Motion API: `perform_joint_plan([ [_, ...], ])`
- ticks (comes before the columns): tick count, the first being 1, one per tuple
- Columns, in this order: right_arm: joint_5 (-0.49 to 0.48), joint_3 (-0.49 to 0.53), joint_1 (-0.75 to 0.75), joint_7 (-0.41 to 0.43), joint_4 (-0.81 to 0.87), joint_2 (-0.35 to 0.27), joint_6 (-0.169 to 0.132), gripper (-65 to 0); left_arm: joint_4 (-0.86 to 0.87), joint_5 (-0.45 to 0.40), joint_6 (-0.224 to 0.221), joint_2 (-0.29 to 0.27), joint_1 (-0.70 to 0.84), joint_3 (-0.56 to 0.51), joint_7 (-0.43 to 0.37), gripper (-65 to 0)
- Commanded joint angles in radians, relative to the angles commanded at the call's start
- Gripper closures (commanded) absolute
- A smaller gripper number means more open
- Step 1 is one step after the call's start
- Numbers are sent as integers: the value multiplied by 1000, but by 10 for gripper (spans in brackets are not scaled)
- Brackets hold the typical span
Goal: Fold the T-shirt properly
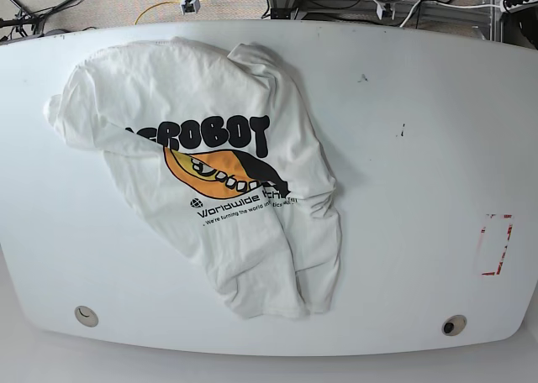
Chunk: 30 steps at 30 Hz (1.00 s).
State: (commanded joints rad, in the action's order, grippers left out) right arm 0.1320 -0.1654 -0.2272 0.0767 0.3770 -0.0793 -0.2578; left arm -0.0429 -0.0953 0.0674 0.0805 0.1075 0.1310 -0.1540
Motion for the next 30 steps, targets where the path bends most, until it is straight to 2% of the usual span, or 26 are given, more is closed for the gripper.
perform_joint_plan([
  [1,11,-6,16,10,-16,5,-1,-76,-22,27,61,2,-13,-1,49,-233],
  [11,11,-6,16,10,-16,5,-1,-76,-22,27,61,3,-12,-1,49,-233],
  [13,11,-7,1,28,46,5,-1,-73,-53,33,61,5,16,3,17,-233],
  [16,5,-7,-34,18,101,5,-1,-73,-170,33,61,3,87,3,-9,-233],
  [22,5,-7,-97,-11,202,5,-5,-73,-354,35,61,0,192,3,-9,-233],
  [30,4,-7,-225,-11,371,40,-7,-73,-561,35,59,-1,320,5,-9,-233],
])
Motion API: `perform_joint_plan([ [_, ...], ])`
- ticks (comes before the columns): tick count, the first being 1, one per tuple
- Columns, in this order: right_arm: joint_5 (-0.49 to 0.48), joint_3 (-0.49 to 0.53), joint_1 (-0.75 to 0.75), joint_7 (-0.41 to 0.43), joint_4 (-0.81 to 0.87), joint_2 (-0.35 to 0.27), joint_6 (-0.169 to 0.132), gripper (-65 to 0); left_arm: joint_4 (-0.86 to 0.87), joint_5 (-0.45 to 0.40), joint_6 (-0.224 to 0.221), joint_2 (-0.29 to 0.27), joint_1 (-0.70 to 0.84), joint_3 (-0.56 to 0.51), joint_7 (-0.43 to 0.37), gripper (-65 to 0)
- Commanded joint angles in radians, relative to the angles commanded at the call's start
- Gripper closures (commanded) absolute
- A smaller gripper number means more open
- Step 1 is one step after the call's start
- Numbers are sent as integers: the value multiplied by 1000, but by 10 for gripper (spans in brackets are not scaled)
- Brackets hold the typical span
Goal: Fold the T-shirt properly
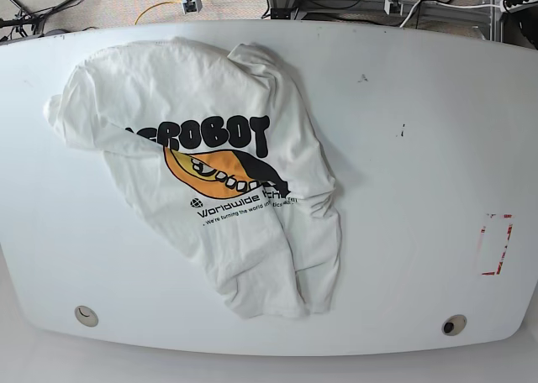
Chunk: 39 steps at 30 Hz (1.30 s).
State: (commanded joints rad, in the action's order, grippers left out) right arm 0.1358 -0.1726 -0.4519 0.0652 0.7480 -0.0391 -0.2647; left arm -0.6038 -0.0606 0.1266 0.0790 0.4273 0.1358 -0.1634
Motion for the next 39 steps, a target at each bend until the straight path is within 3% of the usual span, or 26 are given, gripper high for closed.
perform_joint_plan([
  [25,0,2,-413,-41,623,21,-3,-73,-855,0,0,0,565,2,2,-233],
  [30,-5,2,-509,-41,779,21,-3,-73,-1034,2,0,-15,677,63,2,-233],
  [35,-106,2,-617,-49,942,0,-3,-73,-1189,2,3,-58,740,147,2,-233],
  [39,-203,0,-674,-129,1076,-32,-3,-73,-1318,2,3,-64,772,163,2,-233],
])
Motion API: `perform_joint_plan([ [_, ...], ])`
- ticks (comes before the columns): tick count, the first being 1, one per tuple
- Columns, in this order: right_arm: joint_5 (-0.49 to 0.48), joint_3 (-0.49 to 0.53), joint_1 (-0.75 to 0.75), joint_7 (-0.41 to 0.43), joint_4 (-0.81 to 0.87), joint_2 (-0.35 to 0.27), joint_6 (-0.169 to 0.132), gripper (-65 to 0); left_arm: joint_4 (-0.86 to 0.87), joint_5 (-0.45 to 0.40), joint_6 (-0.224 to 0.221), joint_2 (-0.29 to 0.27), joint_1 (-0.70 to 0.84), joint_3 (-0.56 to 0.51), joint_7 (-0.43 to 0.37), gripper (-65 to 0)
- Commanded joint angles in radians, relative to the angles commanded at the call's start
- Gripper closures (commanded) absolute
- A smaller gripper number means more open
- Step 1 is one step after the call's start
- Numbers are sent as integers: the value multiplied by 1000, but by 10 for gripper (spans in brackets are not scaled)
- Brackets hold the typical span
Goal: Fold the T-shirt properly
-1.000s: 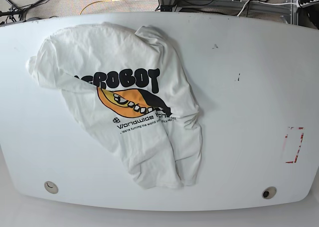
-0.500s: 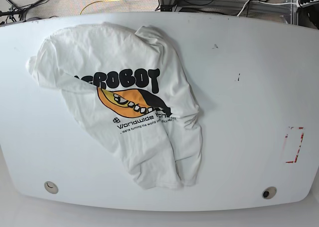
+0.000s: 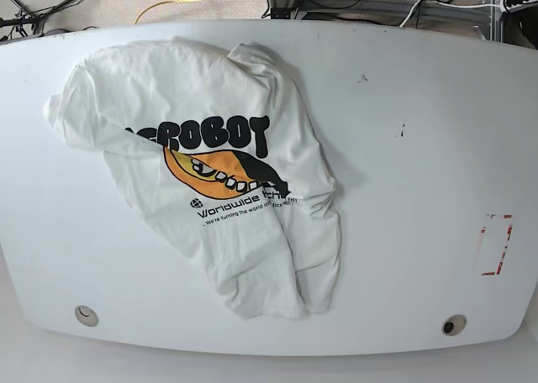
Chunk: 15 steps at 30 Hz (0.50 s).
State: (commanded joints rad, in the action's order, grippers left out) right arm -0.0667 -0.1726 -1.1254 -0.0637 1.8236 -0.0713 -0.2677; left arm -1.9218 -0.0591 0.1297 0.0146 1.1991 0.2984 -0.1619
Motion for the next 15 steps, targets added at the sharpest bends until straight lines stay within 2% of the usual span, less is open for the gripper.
perform_joint_plan([
  [4,-121,-5,-43,-66,112,-40,0,-73,-77,0,0,2,2,0,-2,-233],
  [10,-210,-6,-48,-72,180,-57,3,-73,-83,0,0,5,-118,0,-2,-235],
  [15,-270,-6,21,-71,183,-51,2,-76,-83,-2,0,8,-235,0,-2,-236],
])
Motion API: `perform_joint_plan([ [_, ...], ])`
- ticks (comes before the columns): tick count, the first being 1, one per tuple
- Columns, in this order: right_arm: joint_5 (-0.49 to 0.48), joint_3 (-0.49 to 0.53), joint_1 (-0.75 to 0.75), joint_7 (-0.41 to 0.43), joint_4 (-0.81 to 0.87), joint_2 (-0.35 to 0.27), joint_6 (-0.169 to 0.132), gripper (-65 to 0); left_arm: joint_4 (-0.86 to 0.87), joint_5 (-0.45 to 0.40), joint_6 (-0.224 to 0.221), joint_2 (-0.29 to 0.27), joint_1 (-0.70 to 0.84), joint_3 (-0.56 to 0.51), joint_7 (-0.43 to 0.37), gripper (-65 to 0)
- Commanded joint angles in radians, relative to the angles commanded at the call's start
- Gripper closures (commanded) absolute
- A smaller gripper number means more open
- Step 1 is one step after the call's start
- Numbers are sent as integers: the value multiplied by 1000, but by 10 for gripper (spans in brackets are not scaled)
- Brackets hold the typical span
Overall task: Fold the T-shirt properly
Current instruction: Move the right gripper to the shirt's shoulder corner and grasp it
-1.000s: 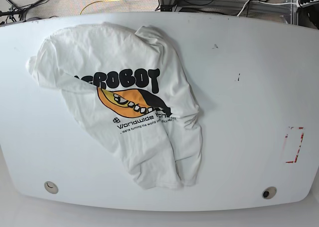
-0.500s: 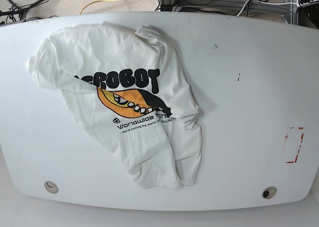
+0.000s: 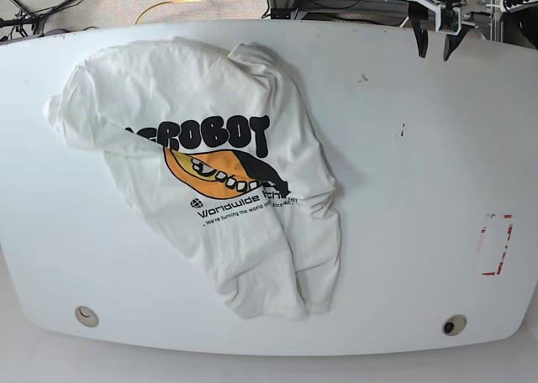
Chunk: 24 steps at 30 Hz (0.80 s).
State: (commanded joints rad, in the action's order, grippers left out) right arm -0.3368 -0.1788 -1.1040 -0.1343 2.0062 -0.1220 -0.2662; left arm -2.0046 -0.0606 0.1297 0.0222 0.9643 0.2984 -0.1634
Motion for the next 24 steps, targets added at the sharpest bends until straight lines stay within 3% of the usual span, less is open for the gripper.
perform_joint_plan([
  [2,-41,2,35,-2,0,-3,3,-79,0,-3,0,0,-60,-3,2,-239],
  [4,-81,2,69,-3,2,-3,6,-97,2,-8,0,2,-114,-6,2,-285],
  [7,-144,0,123,-3,0,-6,8,-230,3,-9,0,12,-190,-26,2,-435],
  [9,-178,0,155,-3,-2,-6,9,-303,15,-9,0,37,-238,-32,2,-496],
  [12,-233,5,203,-25,-2,-6,9,-352,40,-9,0,69,-298,-57,2,-497],
  [16,-264,8,285,-193,-2,-14,-8,-361,57,-11,0,83,-353,-69,3,-497],
  [18,-264,8,333,-265,-2,-20,-51,-355,66,-11,0,86,-385,-71,25,-497],
  [21,-264,8,358,-307,-2,-20,-107,-355,66,-11,0,86,-414,-64,91,-497],
  [24,-264,2,373,-311,2,-21,-133,-355,66,-11,0,115,-427,-66,133,-497],
])
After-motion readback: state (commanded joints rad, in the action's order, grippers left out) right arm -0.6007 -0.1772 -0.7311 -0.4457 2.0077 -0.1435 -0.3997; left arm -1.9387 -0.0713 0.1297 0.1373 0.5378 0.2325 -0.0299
